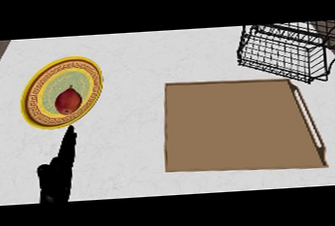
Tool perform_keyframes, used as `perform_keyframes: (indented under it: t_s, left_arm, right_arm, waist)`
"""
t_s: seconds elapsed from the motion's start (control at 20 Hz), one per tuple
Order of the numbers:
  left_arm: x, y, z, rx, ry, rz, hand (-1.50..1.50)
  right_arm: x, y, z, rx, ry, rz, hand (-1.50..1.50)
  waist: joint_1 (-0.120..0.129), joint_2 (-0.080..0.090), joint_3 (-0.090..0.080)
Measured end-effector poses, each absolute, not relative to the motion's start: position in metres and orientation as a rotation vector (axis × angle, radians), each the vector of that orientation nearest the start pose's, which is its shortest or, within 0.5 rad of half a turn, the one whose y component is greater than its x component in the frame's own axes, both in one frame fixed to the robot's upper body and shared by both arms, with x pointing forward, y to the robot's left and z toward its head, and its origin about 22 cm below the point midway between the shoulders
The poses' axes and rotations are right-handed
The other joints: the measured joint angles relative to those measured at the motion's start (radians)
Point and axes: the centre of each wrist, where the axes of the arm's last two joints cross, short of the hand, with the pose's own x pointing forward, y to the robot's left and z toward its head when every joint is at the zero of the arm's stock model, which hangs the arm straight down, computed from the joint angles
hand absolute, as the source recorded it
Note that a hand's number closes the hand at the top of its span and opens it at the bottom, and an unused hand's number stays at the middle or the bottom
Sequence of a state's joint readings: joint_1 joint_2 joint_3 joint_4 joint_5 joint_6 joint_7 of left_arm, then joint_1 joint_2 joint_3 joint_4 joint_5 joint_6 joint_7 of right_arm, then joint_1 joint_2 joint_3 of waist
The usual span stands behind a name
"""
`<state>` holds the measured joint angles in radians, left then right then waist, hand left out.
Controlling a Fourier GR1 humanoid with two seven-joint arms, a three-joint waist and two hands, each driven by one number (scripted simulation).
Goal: Pick the lemon from the tray and place it in the tiered basket
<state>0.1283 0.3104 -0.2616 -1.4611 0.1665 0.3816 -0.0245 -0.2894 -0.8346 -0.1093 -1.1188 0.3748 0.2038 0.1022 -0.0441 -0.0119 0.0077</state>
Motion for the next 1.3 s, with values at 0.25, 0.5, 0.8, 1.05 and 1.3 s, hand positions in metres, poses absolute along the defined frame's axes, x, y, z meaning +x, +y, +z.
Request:
perform_keyframes:
  t_s: [0.25, 0.5, 0.8, 1.05, 1.3]
  left_arm:
    - [0.197, 0.260, -0.047, 0.293, -1.334, -0.002, 0.00]
    - [0.200, 0.259, -0.046, 0.280, -1.340, -0.006, 0.00]
    - [0.206, 0.250, -0.047, 0.276, -1.341, -0.033, 0.00]
    - [0.211, 0.248, -0.047, 0.255, -1.348, -0.048, 0.00]
    - [0.213, 0.250, -0.044, 0.242, -1.356, -0.055, 0.00]
  right_arm:
    - [0.277, -0.488, 0.191, -0.955, -1.266, 0.546, 1.50]
    - [0.251, -0.502, 0.255, -1.051, -1.392, 0.520, 1.50]
    - [0.240, -0.494, 0.307, -1.108, -1.441, 0.479, 1.50]
    - [0.255, -0.481, 0.330, -1.119, -1.433, 0.442, 1.50]
    - [0.282, -0.470, 0.338, -1.130, -1.408, 0.406, 1.50]
  waist:
    - [0.003, -0.002, -0.001]
    - [0.015, -0.001, -0.002]
    - [0.038, 0.002, 0.000]
    - [0.057, 0.005, 0.000]
    - [0.072, 0.010, -0.002]
